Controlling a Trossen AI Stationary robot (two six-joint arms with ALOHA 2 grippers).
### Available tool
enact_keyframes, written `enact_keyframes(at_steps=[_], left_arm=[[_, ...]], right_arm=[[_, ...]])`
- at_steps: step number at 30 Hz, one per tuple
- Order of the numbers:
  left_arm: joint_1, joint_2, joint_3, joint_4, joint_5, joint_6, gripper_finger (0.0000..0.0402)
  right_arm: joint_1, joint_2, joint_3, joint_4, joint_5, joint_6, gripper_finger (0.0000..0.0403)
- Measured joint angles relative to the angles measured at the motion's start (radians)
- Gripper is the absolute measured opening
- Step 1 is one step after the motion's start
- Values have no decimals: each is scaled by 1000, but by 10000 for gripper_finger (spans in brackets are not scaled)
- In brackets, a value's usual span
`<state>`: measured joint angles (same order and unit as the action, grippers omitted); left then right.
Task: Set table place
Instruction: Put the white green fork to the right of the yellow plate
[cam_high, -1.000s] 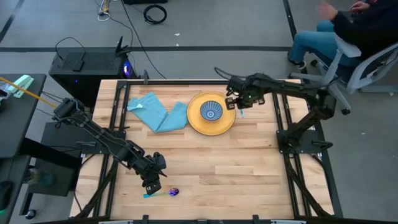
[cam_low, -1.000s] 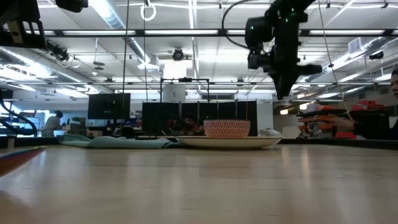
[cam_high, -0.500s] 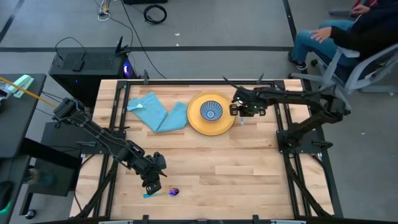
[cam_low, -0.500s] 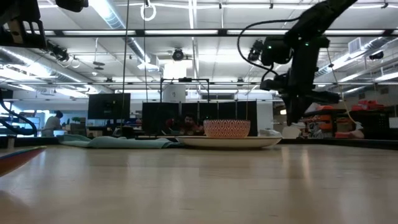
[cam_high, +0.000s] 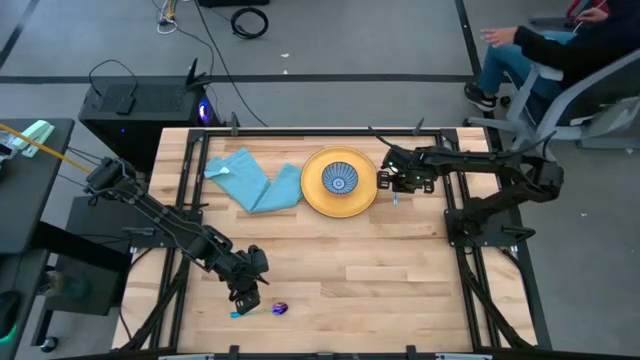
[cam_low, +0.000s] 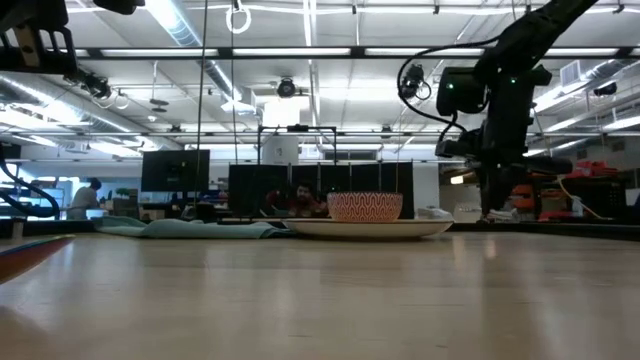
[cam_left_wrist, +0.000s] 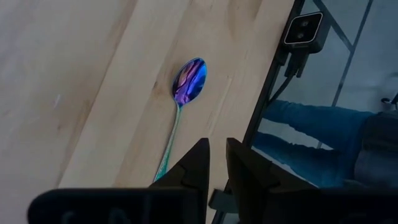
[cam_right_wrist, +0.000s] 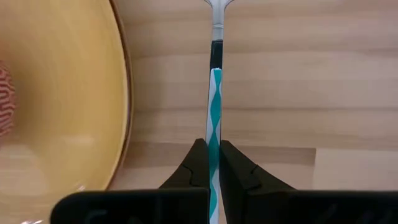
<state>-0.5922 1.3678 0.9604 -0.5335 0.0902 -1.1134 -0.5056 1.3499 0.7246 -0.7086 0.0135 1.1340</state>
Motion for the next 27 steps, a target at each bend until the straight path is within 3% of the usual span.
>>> enact_keyframes(at_steps=[17,27], left_arm=[[0,0,0,-1,0,0,60],[0,0,0,-1,0,0,68]], right_arm=[[11,113,0,40,4,-37,12],[11,117,1,72,4,-39,12]])
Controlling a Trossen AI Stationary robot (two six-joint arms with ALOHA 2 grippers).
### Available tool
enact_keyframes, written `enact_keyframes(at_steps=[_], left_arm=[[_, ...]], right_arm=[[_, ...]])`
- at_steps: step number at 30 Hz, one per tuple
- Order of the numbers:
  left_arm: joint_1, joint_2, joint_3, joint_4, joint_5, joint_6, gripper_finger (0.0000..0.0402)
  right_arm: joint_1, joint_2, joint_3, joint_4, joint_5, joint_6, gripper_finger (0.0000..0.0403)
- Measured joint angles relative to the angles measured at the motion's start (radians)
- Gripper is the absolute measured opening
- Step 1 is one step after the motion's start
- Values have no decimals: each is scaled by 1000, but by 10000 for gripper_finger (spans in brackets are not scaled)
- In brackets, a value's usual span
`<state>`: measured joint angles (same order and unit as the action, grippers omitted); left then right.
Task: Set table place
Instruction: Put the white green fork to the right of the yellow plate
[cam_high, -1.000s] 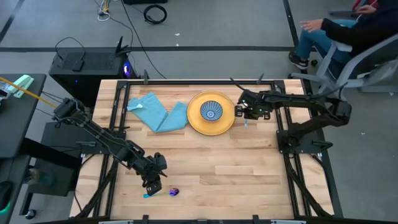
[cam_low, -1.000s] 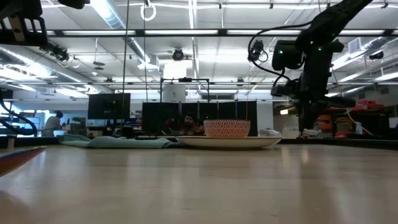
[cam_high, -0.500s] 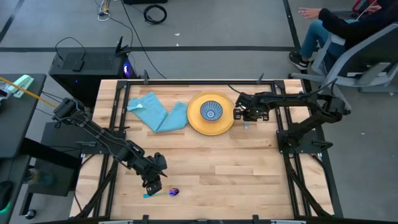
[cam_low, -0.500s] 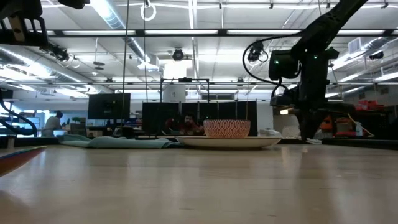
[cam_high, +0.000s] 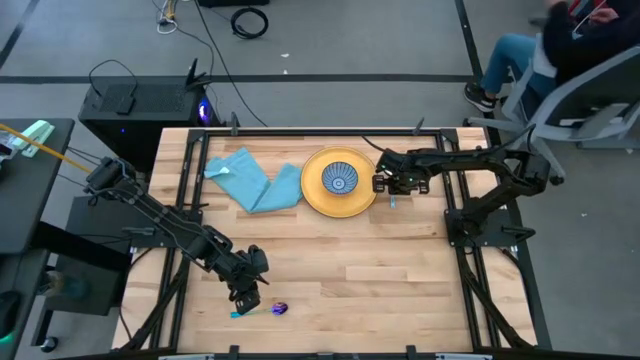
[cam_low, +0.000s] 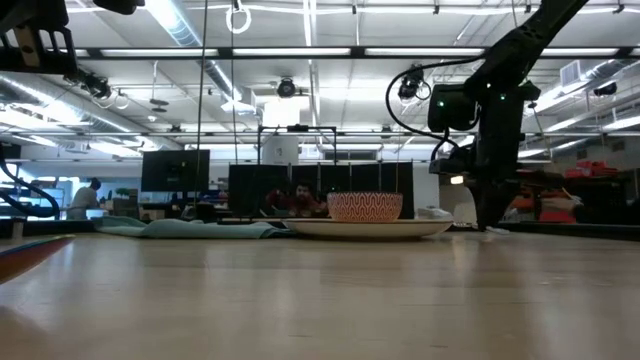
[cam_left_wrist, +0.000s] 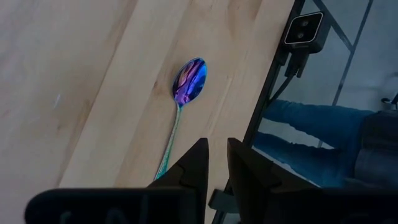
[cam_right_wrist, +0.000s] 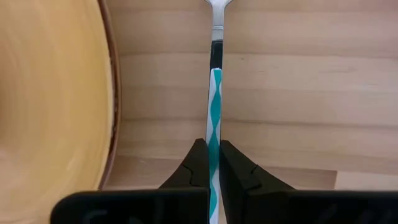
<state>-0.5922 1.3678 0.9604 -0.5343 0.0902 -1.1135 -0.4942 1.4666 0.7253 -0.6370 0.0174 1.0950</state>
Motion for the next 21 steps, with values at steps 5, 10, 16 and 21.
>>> enact_keyframes(at_steps=[5,10,16,21], left_arm=[[0,0,0,0,0,0,67],[0,0,0,0,0,0,71],[0,0,0,0,0,0,65],[0,0,0,0,0,0,62]], right_arm=[[0,0,0,0,0,-9,12],[0,0,0,5,0,-15,12],[0,0,0,37,0,-14,12],[-1,0,0,33,0,-2,12]])
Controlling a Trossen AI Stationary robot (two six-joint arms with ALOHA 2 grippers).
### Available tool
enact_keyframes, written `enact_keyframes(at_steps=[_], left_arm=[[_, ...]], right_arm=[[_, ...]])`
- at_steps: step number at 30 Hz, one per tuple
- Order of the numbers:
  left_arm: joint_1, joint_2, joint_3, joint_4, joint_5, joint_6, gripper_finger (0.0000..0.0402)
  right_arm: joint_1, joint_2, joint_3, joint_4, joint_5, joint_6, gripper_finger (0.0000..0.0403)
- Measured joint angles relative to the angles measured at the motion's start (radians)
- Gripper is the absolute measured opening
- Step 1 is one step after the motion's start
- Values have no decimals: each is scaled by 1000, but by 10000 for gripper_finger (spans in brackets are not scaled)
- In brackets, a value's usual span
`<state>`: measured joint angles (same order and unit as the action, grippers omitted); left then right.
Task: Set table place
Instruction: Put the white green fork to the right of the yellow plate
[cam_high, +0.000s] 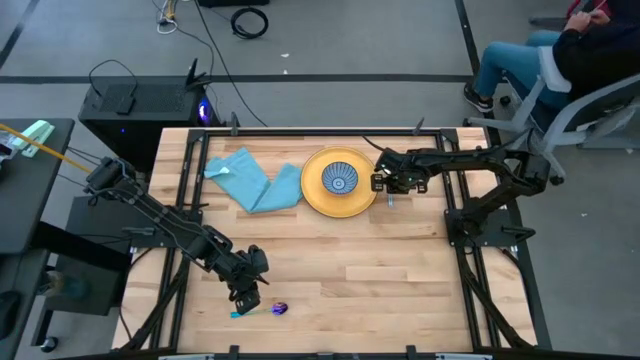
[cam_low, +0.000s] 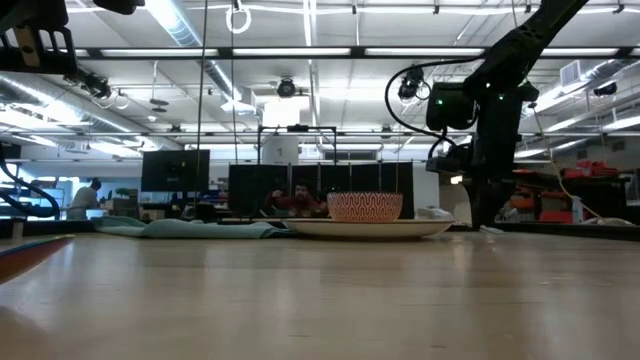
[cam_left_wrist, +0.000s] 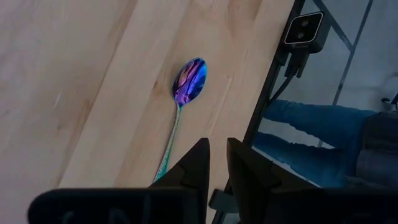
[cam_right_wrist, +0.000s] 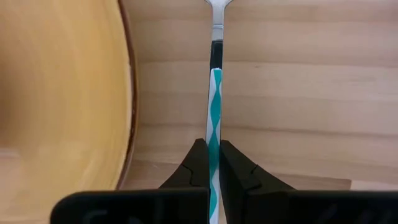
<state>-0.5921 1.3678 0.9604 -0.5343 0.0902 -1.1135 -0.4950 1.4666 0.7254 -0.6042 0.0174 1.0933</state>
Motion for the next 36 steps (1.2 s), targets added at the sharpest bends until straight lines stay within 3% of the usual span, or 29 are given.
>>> enact_keyframes(at_steps=[12,36], left_arm=[[0,0,0,0,0,0,69],[0,0,0,0,0,0,64]], right_arm=[[14,77,30,-4,-25,-11,14],[0,78,58,-20,-3,-12,23]])
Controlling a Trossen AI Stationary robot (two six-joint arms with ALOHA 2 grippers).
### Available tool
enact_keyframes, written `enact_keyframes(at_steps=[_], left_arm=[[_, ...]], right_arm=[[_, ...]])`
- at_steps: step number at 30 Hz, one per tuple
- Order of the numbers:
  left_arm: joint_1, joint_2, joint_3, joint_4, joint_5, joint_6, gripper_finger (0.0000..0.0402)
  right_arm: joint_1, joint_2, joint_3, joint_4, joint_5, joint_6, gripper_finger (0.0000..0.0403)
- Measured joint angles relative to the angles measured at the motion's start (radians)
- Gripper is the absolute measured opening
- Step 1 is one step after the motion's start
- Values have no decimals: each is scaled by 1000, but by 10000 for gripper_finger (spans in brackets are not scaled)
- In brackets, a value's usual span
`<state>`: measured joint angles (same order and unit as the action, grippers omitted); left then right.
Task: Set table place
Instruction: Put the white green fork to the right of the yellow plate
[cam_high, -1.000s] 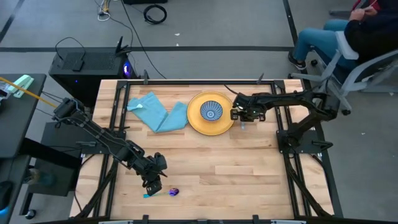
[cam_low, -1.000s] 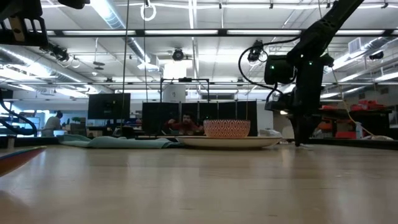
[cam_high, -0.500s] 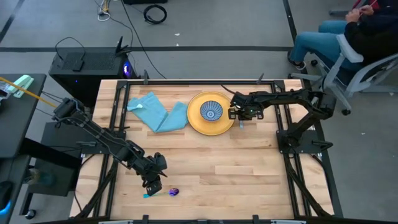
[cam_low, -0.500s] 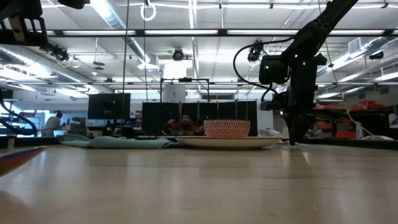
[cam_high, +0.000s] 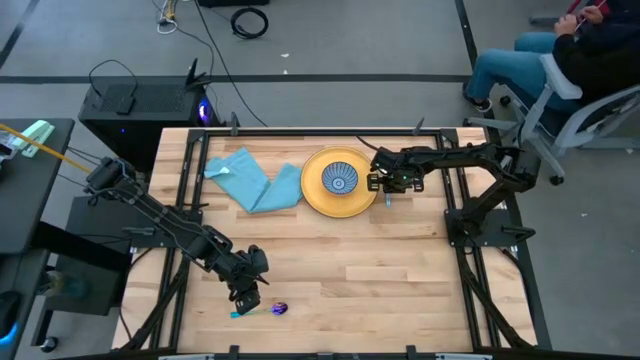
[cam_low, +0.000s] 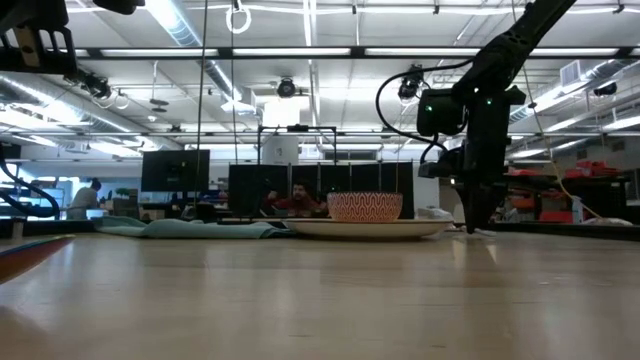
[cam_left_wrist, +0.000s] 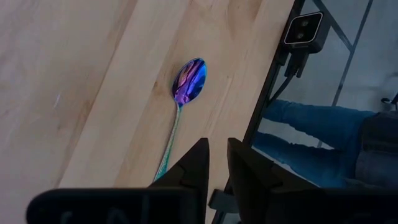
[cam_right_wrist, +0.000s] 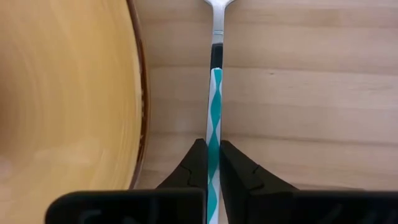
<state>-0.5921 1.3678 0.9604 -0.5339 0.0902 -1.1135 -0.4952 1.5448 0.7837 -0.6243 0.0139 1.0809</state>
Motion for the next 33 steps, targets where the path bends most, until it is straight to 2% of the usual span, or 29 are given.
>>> enact_keyframes(at_steps=[8,19,33], left_arm=[[0,0,0,0,0,0,66],[0,0,0,0,0,0,65],[0,0,0,0,0,0,71]], right_arm=[[0,0,0,0,-11,-2,28],[0,0,0,0,-12,0,70],[7,-1,0,0,-27,-2,59]])
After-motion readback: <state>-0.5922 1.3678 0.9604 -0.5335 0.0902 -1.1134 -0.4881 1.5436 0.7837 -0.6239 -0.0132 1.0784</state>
